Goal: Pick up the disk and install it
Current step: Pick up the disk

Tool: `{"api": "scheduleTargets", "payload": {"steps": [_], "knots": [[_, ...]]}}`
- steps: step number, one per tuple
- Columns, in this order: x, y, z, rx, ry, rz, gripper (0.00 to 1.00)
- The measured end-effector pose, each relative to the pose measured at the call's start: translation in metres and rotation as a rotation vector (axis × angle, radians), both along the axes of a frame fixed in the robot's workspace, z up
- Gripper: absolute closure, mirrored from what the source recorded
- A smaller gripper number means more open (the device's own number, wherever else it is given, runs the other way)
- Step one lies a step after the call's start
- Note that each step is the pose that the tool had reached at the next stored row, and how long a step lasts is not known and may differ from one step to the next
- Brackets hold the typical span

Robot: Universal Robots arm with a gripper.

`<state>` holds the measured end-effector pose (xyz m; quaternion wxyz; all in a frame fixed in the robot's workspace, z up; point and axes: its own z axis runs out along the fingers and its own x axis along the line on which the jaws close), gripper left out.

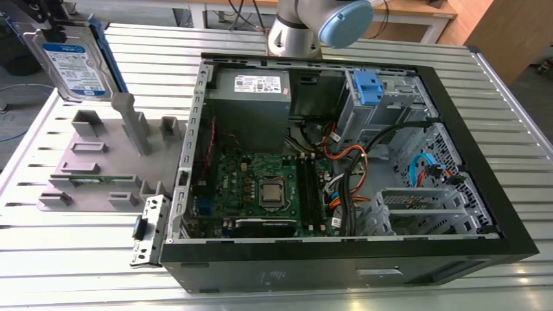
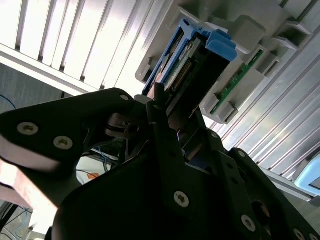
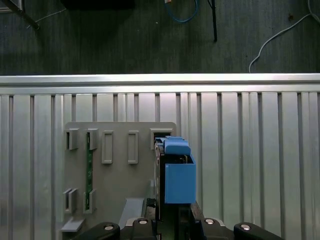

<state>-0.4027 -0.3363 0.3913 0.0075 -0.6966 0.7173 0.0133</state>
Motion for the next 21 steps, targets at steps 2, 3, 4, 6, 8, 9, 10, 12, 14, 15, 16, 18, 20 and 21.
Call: {"api": "scheduleTargets", "payload": {"steps": [2, 3, 4, 6, 8, 9, 10, 12, 14, 15, 16, 18, 20, 21], "knots": [[0.0000, 0.0000, 0.0008, 0.0001, -0.0002, 0.000, 0.65], [0.0000, 0.0000, 0.0008, 0.0001, -0.0002, 0.000, 0.65], [0.0000, 0.0000, 0.0008, 0.0001, -0.0002, 0.000, 0.65], [0.0000, 0.0001, 0.0023, -0.0001, 0.0001, 0.000, 0.65], [0.0000, 0.0001, 0.0024, -0.0003, 0.0000, 0.000, 0.65], [0.0000, 0.0001, 0.0029, -0.0003, 0.0002, 0.000, 0.65], [0.0000, 0.0001, 0.0033, -0.0003, 0.0001, 0.000, 0.65], [0.0000, 0.0001, 0.0037, -0.0002, -0.0002, 0.000, 0.65], [0.0000, 0.0001, 0.0039, -0.0001, -0.0003, 0.000, 0.65], [0.0000, 0.0002, 0.0042, -0.0016, -0.0004, 0.000, 0.65], [-0.0001, 0.0002, 0.0048, -0.0016, -0.0004, 0.000, 0.65], [-0.0001, 0.0002, 0.0049, -0.0016, -0.0005, 0.000, 0.65], [-0.0001, 0.0002, 0.0052, -0.0017, -0.0004, 0.000, 0.65], [-0.0001, 0.0002, 0.0057, -0.0017, -0.0002, 0.000, 0.65]]}}
